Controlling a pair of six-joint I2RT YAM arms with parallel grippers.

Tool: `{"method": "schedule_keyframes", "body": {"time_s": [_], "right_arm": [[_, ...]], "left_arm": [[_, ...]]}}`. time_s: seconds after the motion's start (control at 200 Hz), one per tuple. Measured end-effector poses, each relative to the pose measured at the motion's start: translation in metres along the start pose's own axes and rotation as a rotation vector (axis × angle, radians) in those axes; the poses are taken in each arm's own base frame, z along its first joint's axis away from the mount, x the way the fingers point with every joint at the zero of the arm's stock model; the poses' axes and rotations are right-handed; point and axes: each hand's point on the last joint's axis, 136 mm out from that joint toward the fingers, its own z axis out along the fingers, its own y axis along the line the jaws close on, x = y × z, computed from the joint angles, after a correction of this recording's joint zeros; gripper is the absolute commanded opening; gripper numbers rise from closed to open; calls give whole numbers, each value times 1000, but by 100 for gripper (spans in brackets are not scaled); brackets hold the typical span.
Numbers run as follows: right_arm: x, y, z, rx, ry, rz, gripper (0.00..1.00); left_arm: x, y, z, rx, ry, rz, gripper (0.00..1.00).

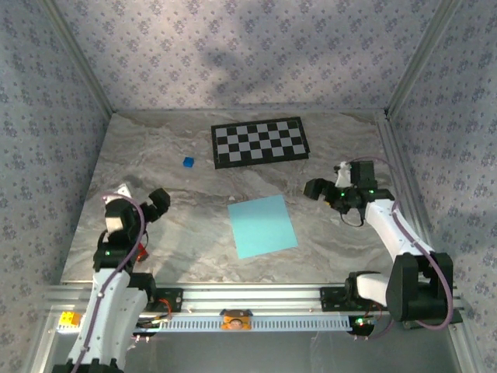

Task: Fold a paper plane with a square sheet of paper (pick it up from the middle)
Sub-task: Move the square sheet of paper to the center of the table.

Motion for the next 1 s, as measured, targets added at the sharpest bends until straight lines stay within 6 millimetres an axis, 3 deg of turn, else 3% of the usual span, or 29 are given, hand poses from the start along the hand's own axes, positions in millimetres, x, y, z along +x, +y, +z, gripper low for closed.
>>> {"method": "schedule_keyframes", "body": {"time_s": [0.19,0.43,0.695,0.845,1.0], "right_arm": [[46,26,14,-45,156,-60,90],[95,50,43,-61,310,-125,81],[98,68,84,-17,367,-158,78],[101,56,101,31,379,-109,72],[103,51,111,70,374,-56,70]], "left_arm": [[37,-17,-2,142,153,-148,100],[80,-24,-6,164,363,-191,100],[116,-27,-7,154,542,-191,100],[128,-34,-10,170,603,-166,100],[127,-49,-15,209,623,-132,100]]}}
